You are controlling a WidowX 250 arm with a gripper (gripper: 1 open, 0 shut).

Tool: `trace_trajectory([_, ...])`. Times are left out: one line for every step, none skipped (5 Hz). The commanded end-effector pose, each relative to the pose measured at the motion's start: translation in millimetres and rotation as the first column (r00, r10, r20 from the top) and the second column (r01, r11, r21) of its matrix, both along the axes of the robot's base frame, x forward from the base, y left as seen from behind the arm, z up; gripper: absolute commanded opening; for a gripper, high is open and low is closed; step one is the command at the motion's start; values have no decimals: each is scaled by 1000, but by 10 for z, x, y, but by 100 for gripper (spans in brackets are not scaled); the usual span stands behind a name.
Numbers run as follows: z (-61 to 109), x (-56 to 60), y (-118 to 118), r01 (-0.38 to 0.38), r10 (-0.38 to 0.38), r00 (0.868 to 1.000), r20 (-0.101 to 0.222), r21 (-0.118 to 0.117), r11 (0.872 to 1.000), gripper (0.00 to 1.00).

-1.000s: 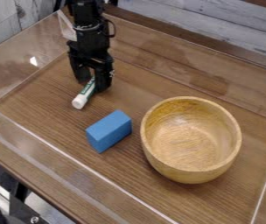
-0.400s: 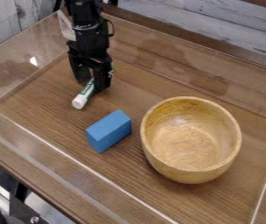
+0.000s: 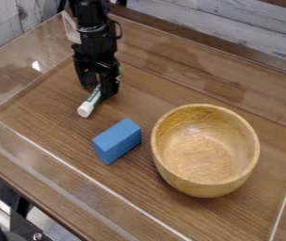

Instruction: Put the green marker in the brown bowl

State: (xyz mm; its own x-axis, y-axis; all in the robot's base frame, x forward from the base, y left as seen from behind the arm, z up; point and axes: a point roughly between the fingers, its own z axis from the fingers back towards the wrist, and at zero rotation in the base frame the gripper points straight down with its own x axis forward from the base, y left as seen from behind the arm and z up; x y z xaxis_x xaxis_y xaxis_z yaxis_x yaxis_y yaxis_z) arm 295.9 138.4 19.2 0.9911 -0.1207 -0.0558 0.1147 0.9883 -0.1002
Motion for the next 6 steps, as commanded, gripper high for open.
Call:
trace_trajectory([21, -32, 44, -1, 1, 1000, 3, -5, 1000, 100])
trace_trajectory([20, -41, 41, 7, -7, 1000, 0, -11, 1000, 100])
trace_trajectory([25, -41, 45, 15, -15, 1000, -1, -17, 1000, 0])
trace_trajectory([35, -40, 32, 18, -18, 1000, -3, -20, 1000, 0])
trace_trajectory([76, -50, 16, 16, -16, 1000, -9, -21, 1000, 0])
trace_trajectory([118, -59, 0, 14, -14, 1000, -15, -22, 1000, 0])
